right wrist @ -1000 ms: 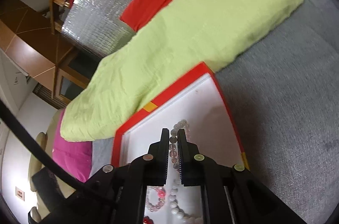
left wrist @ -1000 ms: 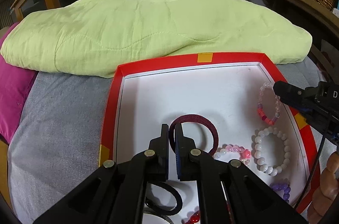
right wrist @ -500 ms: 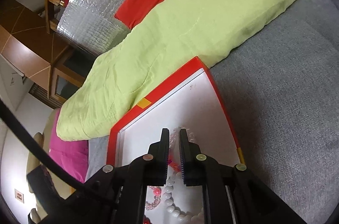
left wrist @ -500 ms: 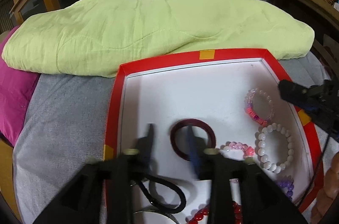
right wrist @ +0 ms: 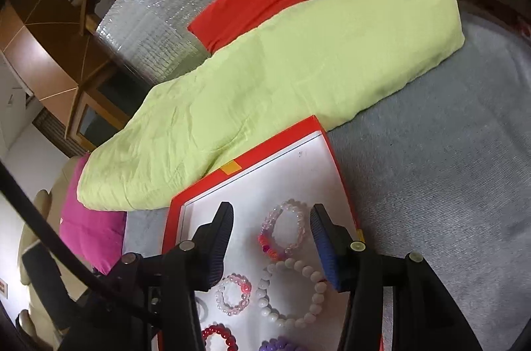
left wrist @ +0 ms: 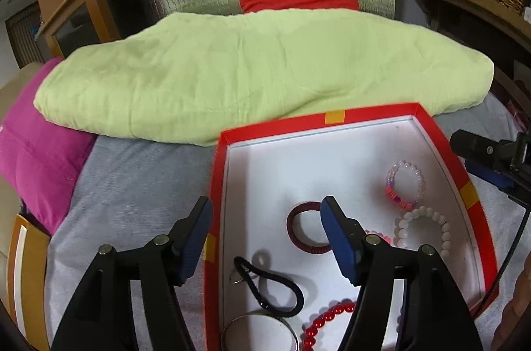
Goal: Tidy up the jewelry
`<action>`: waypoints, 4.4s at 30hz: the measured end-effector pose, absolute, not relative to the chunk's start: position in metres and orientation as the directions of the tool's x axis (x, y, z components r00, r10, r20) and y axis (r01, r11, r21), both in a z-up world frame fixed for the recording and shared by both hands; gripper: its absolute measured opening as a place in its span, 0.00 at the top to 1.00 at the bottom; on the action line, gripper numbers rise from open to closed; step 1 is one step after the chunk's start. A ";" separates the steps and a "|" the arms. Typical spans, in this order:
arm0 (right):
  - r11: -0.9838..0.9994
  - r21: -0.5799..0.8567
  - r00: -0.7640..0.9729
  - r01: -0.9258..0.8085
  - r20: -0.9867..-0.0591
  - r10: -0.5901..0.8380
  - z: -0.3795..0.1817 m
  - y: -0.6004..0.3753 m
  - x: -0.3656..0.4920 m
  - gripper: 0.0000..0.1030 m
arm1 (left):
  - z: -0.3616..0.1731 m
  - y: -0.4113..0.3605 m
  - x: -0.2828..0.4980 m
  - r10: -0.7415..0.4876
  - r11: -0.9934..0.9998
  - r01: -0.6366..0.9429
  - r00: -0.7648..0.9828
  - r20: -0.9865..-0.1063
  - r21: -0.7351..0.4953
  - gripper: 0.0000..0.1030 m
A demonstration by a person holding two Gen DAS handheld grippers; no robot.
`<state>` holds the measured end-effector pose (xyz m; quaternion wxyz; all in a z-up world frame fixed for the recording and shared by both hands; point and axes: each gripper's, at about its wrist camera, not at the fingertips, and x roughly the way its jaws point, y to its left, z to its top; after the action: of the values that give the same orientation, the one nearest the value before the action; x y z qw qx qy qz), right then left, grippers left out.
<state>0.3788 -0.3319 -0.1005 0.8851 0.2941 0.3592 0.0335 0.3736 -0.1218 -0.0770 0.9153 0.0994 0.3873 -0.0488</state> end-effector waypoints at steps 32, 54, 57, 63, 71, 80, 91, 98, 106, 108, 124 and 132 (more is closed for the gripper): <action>0.973 0.198 0.764 0.116 -0.644 0.040 -0.048 -0.313 0.278 0.47 | 0.004 -0.110 0.265 -0.046 0.970 0.165 0.843 -0.535 0.178 0.17; 0.988 0.116 0.780 0.100 -0.626 -0.005 -0.030 -0.272 0.207 0.33 | 0.013 -0.077 0.216 -0.029 0.980 0.125 0.854 -0.520 0.152 0.09; 0.989 0.100 0.774 0.112 -0.632 -0.024 -0.032 -0.272 0.194 0.33 | 0.009 -0.073 0.210 -0.035 0.984 0.122 0.844 -0.535 0.128 0.09; 0.991 0.037 0.765 0.132 -0.639 -0.078 -0.037 -0.272 0.166 0.29 | -0.009 -0.073 0.187 0.020 0.978 0.096 0.841 -0.541 0.185 0.08; 0.989 0.013 0.760 0.148 -0.641 -0.105 -0.045 -0.275 0.136 0.26 | -0.034 -0.062 0.165 0.034 0.977 0.094 0.816 -0.577 0.191 0.07; 0.985 -0.005 0.747 0.171 -0.652 -0.133 -0.053 -0.278 0.138 0.25 | -0.036 -0.053 0.165 0.025 0.984 0.079 0.826 -0.563 0.160 0.07; 0.987 -0.022 0.726 0.158 -0.675 -0.132 -0.063 -0.270 0.148 0.24 | -0.039 -0.051 0.170 0.030 0.984 0.075 0.826 -0.562 0.161 0.07; 0.989 -0.015 0.734 0.148 -0.668 -0.120 -0.062 -0.262 0.149 0.23 | -0.041 -0.044 0.170 0.045 0.985 0.058 0.827 -0.560 0.164 0.07; 0.989 -0.022 0.746 0.144 -0.655 -0.123 -0.060 -0.255 0.148 0.23 | -0.040 -0.039 0.170 0.053 0.985 0.049 0.831 -0.553 0.168 0.07; 0.990 -0.016 0.747 0.142 -0.655 -0.117 -0.060 -0.254 0.148 0.23 | -0.040 -0.040 0.170 0.052 0.984 0.052 0.832 -0.552 0.171 0.07; 0.989 -0.020 0.753 0.144 -0.646 -0.123 -0.058 -0.255 0.144 0.22 | -0.040 -0.041 0.170 0.045 0.984 0.060 0.829 -0.557 0.169 0.07; 0.990 -0.027 0.752 0.142 -0.648 -0.125 -0.059 -0.253 0.146 0.22 | -0.040 -0.041 0.169 0.045 0.984 0.061 0.829 -0.557 0.170 0.07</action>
<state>0.1455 -0.2533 -0.0586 0.9358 0.0119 0.3451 -0.0714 0.1690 -0.0408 -0.0397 0.9521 0.0904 0.2922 -0.0044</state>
